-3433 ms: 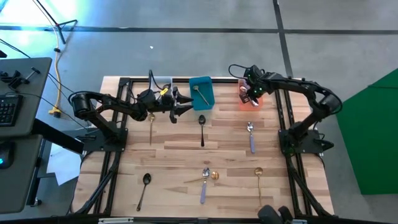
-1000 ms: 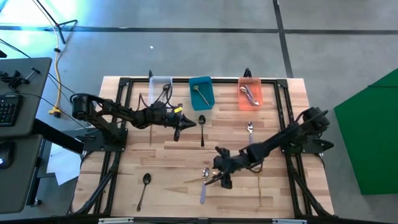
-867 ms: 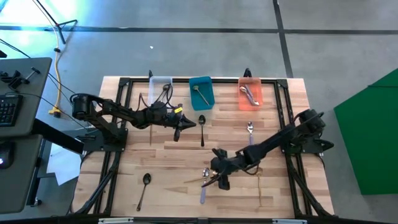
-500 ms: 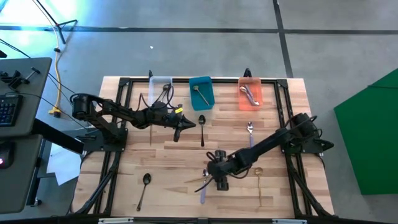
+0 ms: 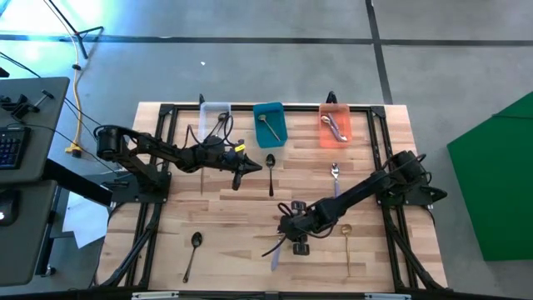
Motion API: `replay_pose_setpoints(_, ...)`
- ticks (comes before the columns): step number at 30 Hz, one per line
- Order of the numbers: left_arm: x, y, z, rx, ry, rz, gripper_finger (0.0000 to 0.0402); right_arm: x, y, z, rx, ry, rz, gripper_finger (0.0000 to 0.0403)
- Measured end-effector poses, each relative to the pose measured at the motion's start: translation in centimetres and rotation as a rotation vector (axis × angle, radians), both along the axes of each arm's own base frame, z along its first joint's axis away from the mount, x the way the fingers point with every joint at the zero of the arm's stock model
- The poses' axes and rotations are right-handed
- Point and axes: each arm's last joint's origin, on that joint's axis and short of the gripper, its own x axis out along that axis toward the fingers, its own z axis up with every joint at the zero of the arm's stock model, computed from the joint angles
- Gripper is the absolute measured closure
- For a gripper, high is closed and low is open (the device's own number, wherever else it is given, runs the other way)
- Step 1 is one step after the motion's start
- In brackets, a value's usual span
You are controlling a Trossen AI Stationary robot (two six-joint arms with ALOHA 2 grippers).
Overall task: Sort silverware by color (type)
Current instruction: Put the center gold spoon into the blue bin
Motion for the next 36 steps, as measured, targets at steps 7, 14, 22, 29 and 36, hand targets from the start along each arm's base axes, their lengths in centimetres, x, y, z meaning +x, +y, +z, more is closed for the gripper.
replay_pose_setpoints(7, 0.0, 0.0, 0.0, 0.000, 0.000, 0.000, 0.0401, -0.1, 0.0, -0.1, 0.010, 0.018, 0.009, 0.0352)
replay_pose_setpoints(14, 0.0, 0.0, 0.0, -0.001, 0.000, 0.000, 0.0401, -0.2, 0.0, -0.2, 0.014, 0.029, 0.015, 0.0397)
replay_pose_setpoints(22, 0.0, 0.0, 0.1, -0.003, -0.003, 0.001, 0.0401, -0.5, -0.5, 2.6, 0.046, -0.043, 0.020, 0.0399)
replay_pose_setpoints(29, -0.8, 0.6, 1.8, 0.014, -0.070, 0.030, 0.0401, -0.8, -2.6, 6.3, 0.069, -0.136, -0.034, 0.0399)
replay_pose_setpoints(36, -4.2, 2.3, 3.2, 0.037, -0.138, 0.241, 0.0401, -0.1, -8.8, 9.0, 0.053, -0.206, -0.200, 0.0399)
